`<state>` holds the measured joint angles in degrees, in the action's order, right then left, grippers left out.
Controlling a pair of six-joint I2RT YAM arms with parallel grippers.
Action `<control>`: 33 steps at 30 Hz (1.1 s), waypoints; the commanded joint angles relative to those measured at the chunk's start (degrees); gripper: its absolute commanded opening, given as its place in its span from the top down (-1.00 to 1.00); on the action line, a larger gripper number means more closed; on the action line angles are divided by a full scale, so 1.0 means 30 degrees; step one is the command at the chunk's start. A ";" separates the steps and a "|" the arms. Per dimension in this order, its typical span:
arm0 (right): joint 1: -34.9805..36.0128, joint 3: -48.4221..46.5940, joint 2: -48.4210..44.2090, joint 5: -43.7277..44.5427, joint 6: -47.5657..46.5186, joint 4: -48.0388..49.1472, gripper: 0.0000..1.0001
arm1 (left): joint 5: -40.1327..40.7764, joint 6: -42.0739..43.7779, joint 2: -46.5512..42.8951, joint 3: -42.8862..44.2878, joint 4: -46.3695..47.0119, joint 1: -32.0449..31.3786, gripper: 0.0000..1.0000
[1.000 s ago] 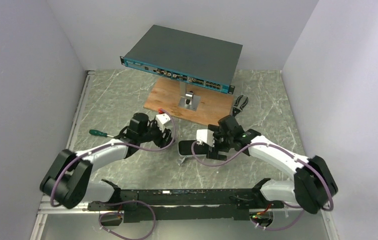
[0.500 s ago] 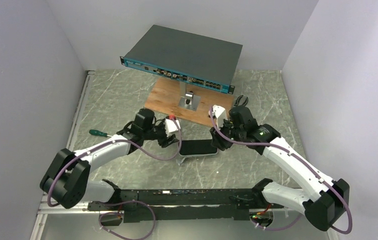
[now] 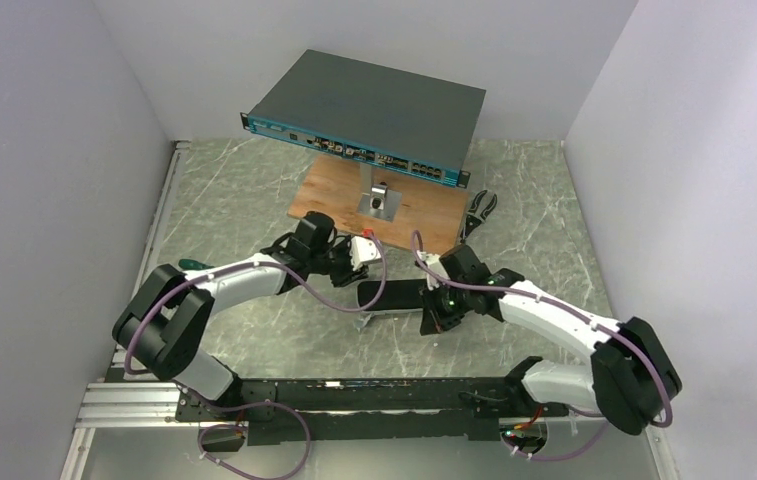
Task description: Open the umbrella
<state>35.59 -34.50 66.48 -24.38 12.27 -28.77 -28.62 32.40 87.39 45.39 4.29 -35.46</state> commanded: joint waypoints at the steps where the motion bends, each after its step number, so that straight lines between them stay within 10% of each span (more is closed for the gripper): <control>1: -0.0087 -0.0147 0.1425 0.0802 0.1079 0.2979 1.00 | -0.0333 0.0127 0.0271 -0.0145 0.0062 -0.0748 0.19; 14: -0.2049 -0.1473 0.4552 0.1710 0.0050 0.5225 0.86 | -0.0590 -0.2978 -0.1846 -0.2853 -0.0295 -0.2476 0.26; 24: -0.2540 -0.0441 -0.0753 -0.1046 0.0610 0.3378 -0.22 | 0.1294 -0.7712 -0.6271 -0.5545 0.1084 -0.3795 0.01; 33: -0.1956 0.0448 0.2231 -0.2376 0.4533 0.6443 -0.42 | 0.4359 -0.9693 -0.5828 -0.6471 0.2178 -0.7344 -0.07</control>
<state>28.99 -34.13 69.12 -28.88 19.79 -14.44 -20.53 7.55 68.71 26.50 6.72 -54.39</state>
